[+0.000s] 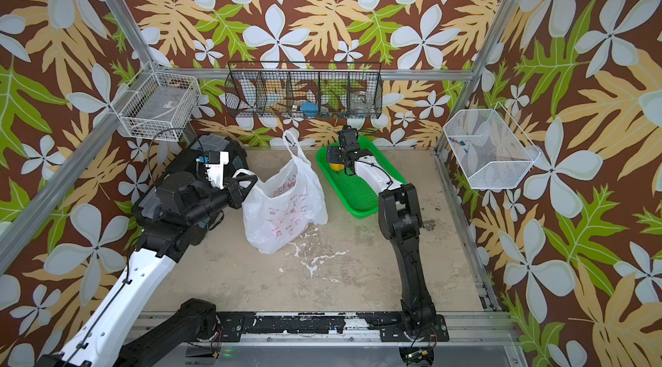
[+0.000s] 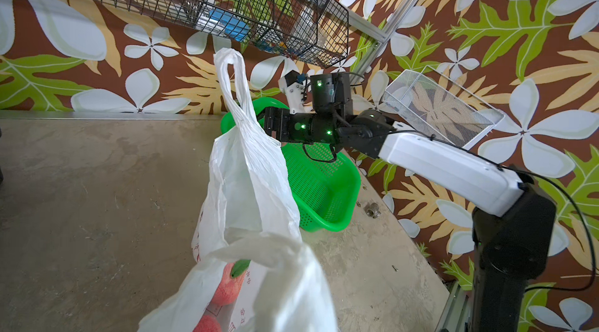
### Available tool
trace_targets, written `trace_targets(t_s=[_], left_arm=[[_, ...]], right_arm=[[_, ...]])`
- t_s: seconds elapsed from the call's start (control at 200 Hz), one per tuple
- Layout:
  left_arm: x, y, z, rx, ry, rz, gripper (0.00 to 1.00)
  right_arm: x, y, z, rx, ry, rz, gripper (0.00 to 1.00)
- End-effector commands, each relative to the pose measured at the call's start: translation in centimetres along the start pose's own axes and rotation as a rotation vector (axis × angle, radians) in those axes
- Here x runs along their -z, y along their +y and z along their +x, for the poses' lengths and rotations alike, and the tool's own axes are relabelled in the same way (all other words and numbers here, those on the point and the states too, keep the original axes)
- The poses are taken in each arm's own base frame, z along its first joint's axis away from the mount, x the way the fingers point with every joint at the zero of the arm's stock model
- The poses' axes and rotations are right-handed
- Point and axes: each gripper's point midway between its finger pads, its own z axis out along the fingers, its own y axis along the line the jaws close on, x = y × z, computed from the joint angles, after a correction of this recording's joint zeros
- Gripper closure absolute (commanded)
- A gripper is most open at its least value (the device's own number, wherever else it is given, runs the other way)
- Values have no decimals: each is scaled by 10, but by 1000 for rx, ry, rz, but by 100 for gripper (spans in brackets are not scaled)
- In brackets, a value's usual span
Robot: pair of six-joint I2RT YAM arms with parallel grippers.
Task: Place the peach into a plastic bag & tie a knot
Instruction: Pick up the peach from the basket.
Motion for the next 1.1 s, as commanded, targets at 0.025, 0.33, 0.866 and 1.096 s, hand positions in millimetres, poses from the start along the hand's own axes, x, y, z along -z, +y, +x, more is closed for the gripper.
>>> trace_targets(t_s=[0.025, 0.33, 0.866, 1.096], left_arm=[[4, -9, -10, -43, -32, 26, 100], [-4, -6, -5, -37, -6, 35, 100], [-4, 4, 3, -73, 2, -5, 100], [-3, 0, 4, -91, 12, 12, 100]], right_arm=[[-18, -7, 20, -15, 47, 18, 11], [-53, -15, 43, -7, 68, 40, 27], [119, 50, 31, -94, -82, -300, 75], [259, 160, 45, 115, -101, -601, 77]])
